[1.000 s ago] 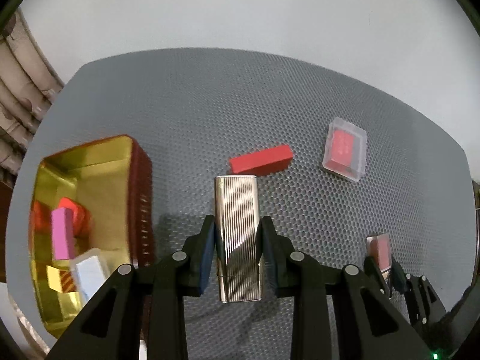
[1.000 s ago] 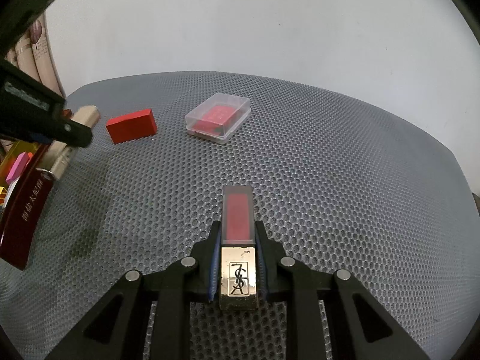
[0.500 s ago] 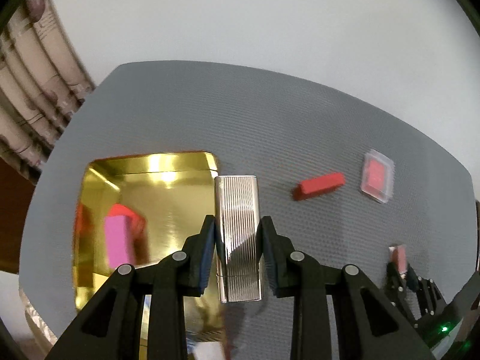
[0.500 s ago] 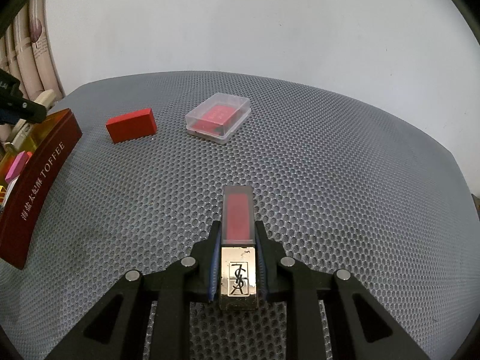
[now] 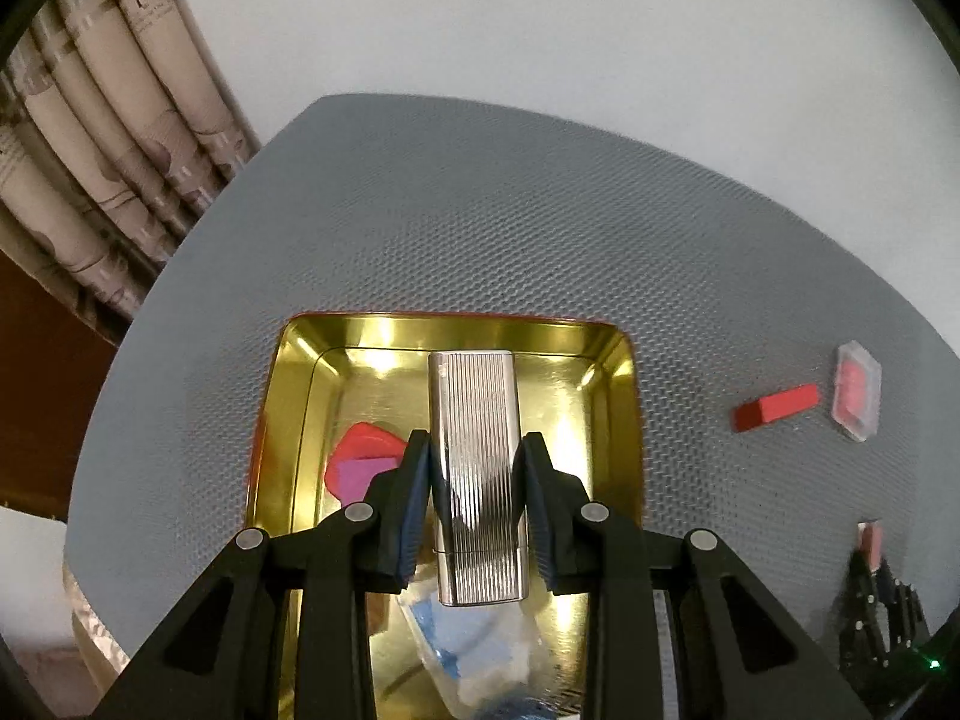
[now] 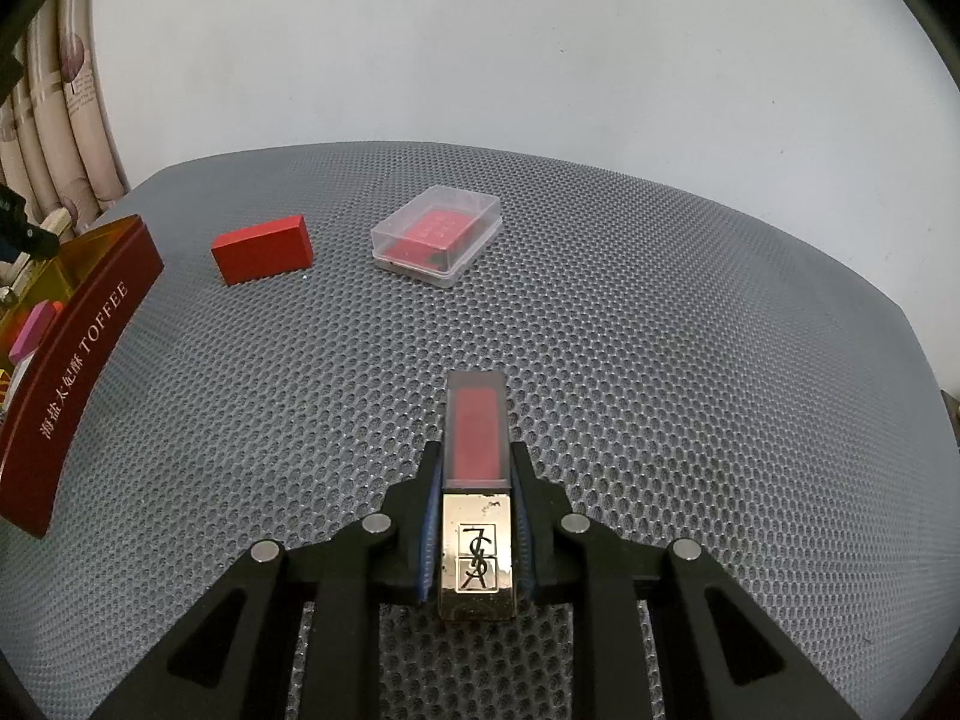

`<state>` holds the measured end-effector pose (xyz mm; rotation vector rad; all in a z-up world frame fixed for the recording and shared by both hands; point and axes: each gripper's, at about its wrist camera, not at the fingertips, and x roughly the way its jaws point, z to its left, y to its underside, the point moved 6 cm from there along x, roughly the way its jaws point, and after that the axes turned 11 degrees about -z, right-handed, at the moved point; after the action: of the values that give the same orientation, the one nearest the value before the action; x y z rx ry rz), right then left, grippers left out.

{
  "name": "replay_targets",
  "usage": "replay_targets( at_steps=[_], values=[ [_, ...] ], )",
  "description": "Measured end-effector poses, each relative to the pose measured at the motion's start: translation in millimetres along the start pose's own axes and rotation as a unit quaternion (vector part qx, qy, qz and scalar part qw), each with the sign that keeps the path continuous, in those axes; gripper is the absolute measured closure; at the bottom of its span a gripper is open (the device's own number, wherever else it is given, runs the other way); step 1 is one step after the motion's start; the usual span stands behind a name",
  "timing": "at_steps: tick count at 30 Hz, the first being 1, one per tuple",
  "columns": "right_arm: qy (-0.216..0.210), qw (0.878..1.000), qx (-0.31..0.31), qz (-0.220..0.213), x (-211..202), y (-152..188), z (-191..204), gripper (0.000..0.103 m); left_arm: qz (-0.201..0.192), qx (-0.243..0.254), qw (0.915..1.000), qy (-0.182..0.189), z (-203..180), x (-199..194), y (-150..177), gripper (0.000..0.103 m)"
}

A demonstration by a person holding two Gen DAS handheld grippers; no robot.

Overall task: Organize rigid objects
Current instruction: 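Carry the ribbed gold case over the gold tin with the left gripper, then lower the ribbed gold case into the gold tin and open the left gripper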

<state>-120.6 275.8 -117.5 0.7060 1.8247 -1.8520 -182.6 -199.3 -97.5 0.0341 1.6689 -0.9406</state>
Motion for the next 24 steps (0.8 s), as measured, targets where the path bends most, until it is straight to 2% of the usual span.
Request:
replay_targets(
  at_steps=[4, 15, 24],
  values=[
    [0.0, 1.0, 0.0, 0.0, 0.0, 0.0, 0.3, 0.082, 0.018, -0.013, 0.9998, 0.0, 6.8, 17.4, 1.2, 0.076],
    [0.001, 1.0, 0.0, 0.0, -0.1, 0.1, 0.5, 0.082, 0.037, 0.007, 0.9993, -0.009, -0.5, 56.7, -0.6, 0.076],
    [0.003, 1.0, -0.001, 0.0, 0.7, -0.2, 0.2, 0.082, 0.042, 0.011, 0.999, -0.014, -3.7, 68.9, 1.5, 0.076]
  ],
)
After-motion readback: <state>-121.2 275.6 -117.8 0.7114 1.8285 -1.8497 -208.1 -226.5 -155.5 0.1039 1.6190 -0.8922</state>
